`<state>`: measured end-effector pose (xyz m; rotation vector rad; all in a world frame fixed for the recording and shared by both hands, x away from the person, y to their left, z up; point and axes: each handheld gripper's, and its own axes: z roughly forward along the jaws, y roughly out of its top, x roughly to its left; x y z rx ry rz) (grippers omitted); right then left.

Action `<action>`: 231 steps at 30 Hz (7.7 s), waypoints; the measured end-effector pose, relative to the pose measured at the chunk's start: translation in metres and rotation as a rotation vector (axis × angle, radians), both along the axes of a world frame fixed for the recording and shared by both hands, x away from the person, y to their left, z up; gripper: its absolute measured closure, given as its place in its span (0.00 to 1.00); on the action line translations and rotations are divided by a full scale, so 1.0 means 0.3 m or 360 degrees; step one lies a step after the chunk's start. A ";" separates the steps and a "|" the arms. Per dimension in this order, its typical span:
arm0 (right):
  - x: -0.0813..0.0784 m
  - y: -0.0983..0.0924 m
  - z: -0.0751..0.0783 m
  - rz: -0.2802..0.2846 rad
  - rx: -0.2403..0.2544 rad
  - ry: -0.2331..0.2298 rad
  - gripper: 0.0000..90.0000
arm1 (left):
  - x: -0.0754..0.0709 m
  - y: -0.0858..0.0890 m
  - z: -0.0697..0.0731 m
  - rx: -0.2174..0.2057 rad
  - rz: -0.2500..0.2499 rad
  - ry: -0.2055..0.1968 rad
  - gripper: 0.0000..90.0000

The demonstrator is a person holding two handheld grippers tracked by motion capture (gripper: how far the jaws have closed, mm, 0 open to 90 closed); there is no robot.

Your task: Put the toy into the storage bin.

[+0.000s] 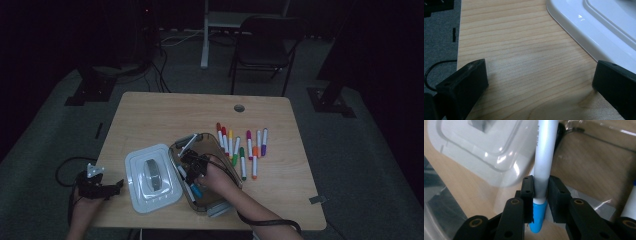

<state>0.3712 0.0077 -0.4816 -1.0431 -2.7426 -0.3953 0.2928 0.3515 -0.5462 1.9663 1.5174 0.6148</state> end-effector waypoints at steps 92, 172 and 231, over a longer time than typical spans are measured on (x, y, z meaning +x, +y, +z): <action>0.336 -0.909 -0.076 -0.1336 0.0196 -0.0597 0.66 | 0.000 0.000 0.000 0.0000 0.0000 0.0000 0.01; -0.056 -0.434 0.391 -0.0595 0.0963 -0.0641 0.85 | 0.000 0.000 0.000 -0.0001 0.0000 0.0001 0.01; -0.012 -0.013 0.050 -0.0061 0.0244 -0.0010 0.82 | 0.000 0.000 0.000 0.0000 0.0000 0.0001 0.01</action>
